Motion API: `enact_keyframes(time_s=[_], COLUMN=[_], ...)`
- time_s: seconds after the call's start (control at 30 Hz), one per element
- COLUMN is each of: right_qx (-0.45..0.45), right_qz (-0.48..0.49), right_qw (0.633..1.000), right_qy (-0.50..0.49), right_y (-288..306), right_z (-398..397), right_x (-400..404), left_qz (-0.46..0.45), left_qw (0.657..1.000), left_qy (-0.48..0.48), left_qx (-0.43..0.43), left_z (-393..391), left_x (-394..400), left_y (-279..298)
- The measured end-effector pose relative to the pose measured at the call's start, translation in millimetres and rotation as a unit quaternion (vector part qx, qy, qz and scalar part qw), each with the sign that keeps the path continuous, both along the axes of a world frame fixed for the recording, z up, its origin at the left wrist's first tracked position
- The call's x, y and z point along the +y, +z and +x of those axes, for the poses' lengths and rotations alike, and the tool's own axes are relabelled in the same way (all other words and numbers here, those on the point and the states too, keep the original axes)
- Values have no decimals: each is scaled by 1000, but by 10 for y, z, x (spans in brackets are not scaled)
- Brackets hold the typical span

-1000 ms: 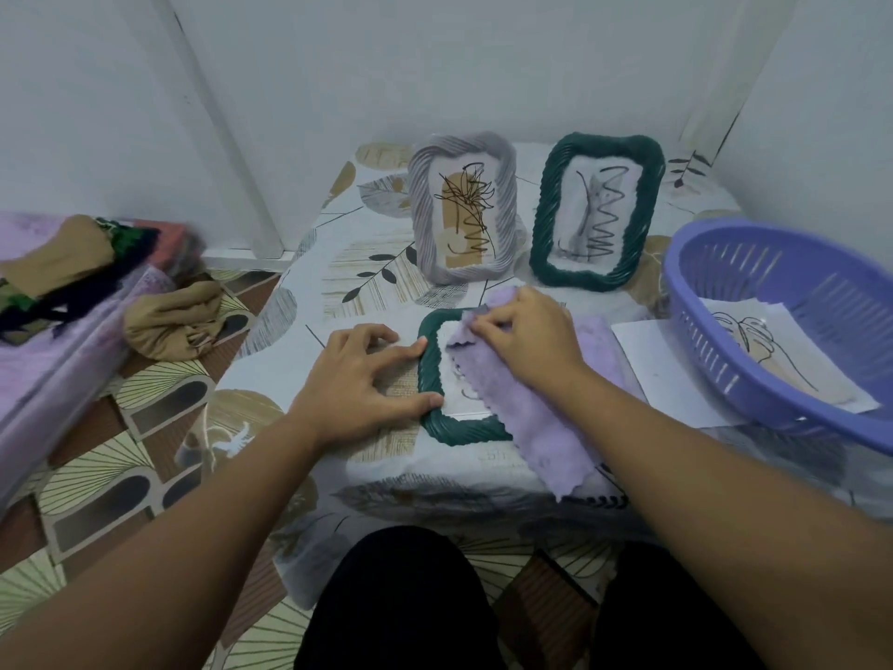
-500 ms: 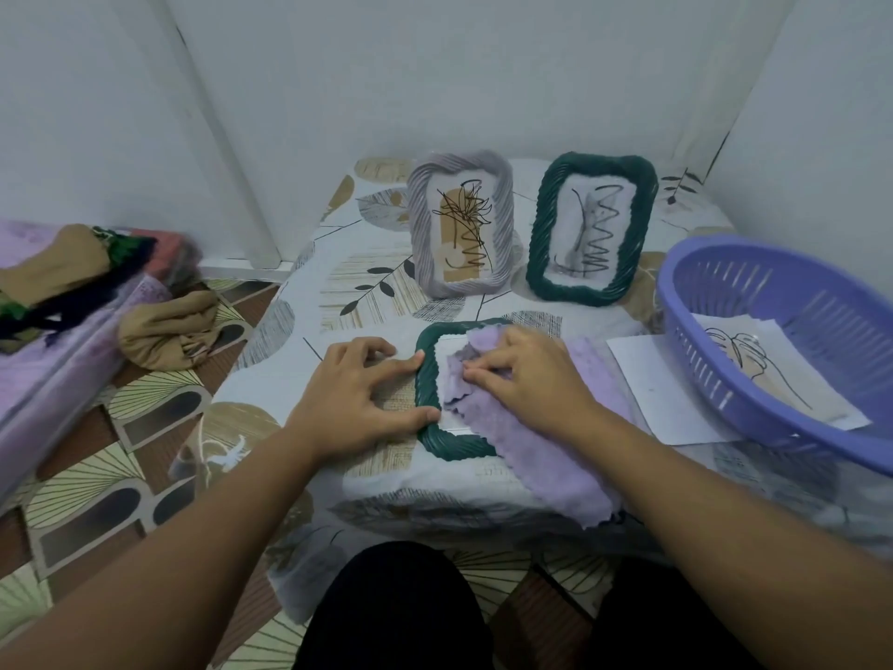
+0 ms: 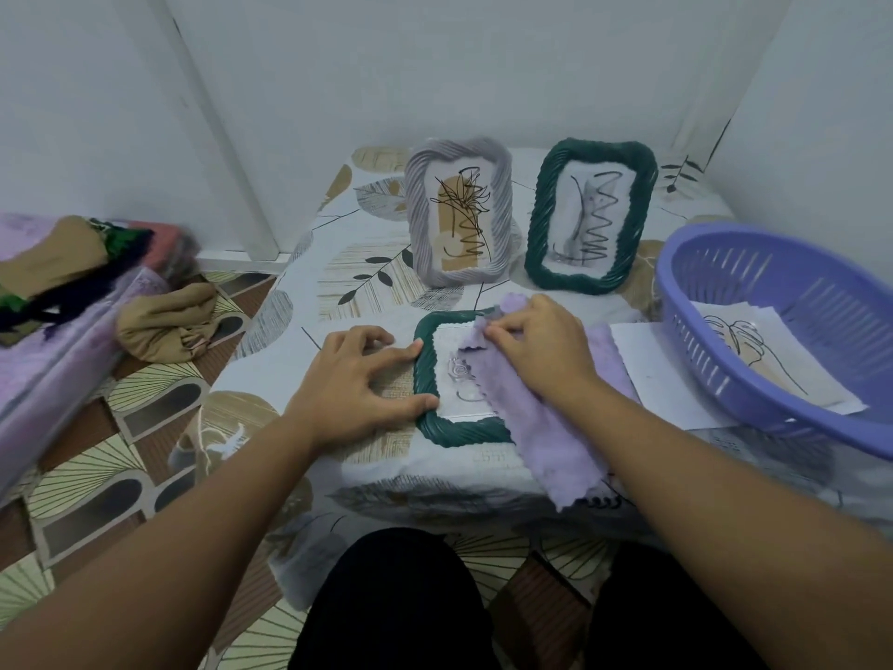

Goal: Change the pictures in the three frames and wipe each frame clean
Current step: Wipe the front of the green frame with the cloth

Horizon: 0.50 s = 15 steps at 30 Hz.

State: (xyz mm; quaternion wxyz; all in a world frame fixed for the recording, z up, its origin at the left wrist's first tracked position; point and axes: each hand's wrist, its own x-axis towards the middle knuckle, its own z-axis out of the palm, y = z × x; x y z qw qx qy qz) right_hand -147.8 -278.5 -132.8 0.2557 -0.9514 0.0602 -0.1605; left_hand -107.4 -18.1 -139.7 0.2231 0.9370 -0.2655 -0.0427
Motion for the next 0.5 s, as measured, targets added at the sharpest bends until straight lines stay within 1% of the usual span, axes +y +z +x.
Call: enact_keyframes(time_s=[0.03, 0.17, 0.2, 0.27, 0.33, 0.4, 0.5], right_qx=[-3, 3, 7, -4, -1, -1, 3], right_qz=[6, 7, 1, -14, -1, -2, 23], right_qw=[1000, 995, 995, 999, 1000, 1000, 996], right_qy=[6, 102, 96, 43, -2, 13, 85], right_y=[3, -38, -28, -22, 15, -22, -54], right_z=[2, -327, -349, -207, -55, -43, -322], right_x=[52, 21, -34, -110, -55, 57, 48], left_qz=[-3, -1, 0, 3, 0, -7, -2], left_qw=[1000, 1000, 1000, 1000, 1000, 1000, 1000], left_qy=[1, -2, -2, -2, -1, 0, -4], left_qx=[-2, -2, -1, -3, -4, -5, -2], left_z=[0, 14, 14, 11, -1, 7, 20], left_x=[3, 15, 17, 11, 4, 9, 18], left_y=[0, -9, -11, -5, 2, 6, -11])
